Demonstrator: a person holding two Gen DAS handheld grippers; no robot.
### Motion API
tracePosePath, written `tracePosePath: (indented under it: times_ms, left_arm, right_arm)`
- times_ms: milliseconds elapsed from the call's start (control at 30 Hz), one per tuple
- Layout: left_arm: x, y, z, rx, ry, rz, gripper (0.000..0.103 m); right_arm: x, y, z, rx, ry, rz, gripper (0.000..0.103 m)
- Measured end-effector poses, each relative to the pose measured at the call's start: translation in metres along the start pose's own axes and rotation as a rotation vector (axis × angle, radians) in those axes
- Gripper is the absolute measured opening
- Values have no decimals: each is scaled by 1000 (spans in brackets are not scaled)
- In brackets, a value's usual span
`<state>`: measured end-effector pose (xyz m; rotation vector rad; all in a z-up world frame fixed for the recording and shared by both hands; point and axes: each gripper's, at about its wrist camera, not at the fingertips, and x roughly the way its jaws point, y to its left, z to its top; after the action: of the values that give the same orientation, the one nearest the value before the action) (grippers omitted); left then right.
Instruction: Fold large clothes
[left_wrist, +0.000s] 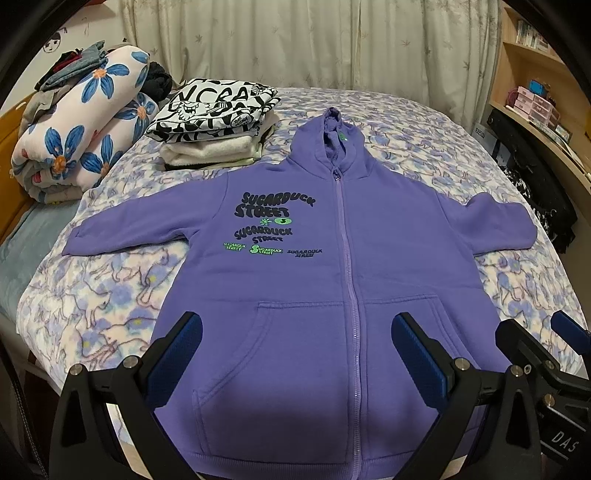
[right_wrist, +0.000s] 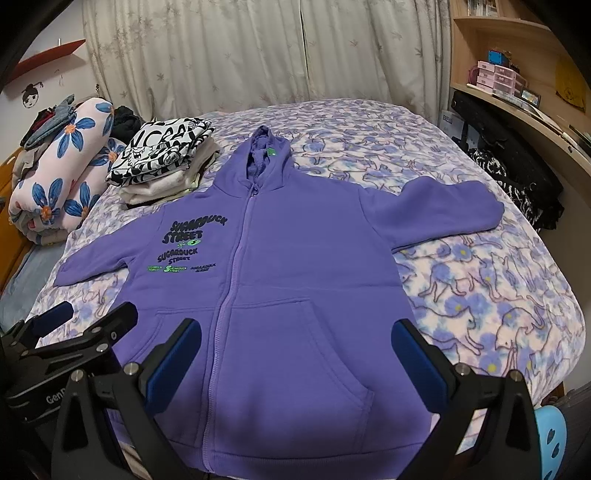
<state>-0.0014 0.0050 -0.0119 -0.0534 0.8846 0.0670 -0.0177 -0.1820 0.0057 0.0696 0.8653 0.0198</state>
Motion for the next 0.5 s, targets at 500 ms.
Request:
tracePosePath:
  times_ms: [500]
  left_arm:
    - [1, 1, -1, 2, 2, 5, 102]
  right_arm:
    - [-1, 2, -2, -7, -8, 1, 103]
